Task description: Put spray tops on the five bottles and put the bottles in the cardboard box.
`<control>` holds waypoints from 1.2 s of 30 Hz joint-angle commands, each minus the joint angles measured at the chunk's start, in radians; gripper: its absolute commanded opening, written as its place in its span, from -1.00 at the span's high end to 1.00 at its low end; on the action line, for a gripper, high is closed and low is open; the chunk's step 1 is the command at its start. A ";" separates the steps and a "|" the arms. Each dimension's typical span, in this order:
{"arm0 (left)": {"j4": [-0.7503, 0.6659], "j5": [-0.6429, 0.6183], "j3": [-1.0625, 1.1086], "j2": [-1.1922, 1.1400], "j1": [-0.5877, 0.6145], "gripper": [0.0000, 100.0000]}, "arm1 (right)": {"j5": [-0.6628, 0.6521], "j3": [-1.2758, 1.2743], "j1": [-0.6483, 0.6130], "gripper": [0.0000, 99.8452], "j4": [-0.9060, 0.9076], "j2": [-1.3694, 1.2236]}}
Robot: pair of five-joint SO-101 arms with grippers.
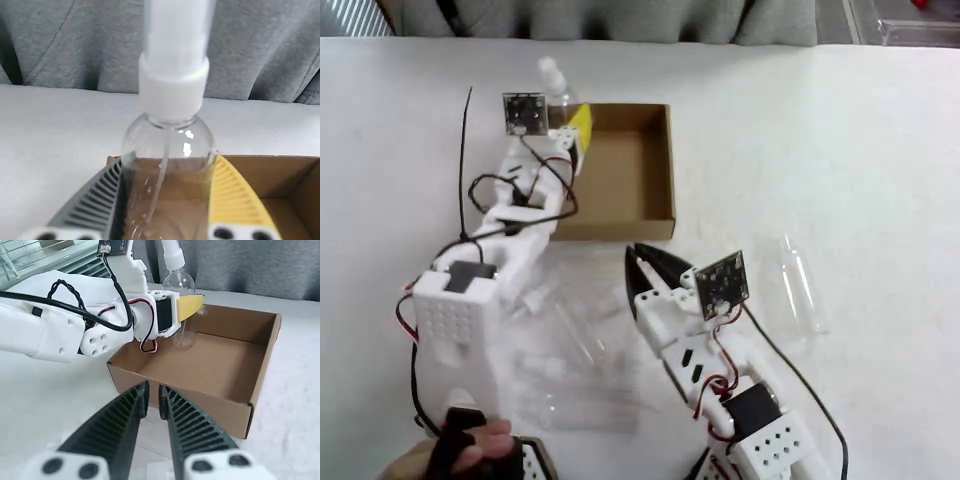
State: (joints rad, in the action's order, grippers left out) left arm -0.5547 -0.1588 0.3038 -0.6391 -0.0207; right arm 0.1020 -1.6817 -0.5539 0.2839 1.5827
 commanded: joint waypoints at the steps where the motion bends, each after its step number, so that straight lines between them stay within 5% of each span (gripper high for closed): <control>1: -0.037 0.012 -0.068 0.010 0.016 0.91 | -0.009 -0.012 -0.007 0.97 0.002 0.002; 11: -0.035 0.011 -0.064 0.010 0.041 0.90 | -0.009 -0.012 -0.002 0.97 0.008 0.002; 18: -0.031 0.003 -0.038 0.008 0.036 0.56 | -0.009 -0.012 -0.002 0.97 0.008 0.002; 36: -0.031 0.003 -0.032 0.013 0.041 0.55 | -0.011 -0.012 -0.004 0.97 0.007 0.002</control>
State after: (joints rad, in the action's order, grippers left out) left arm -0.5547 -0.1588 0.3038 -0.6391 0.0054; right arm 0.1020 -1.6817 -0.5539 0.2885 1.5827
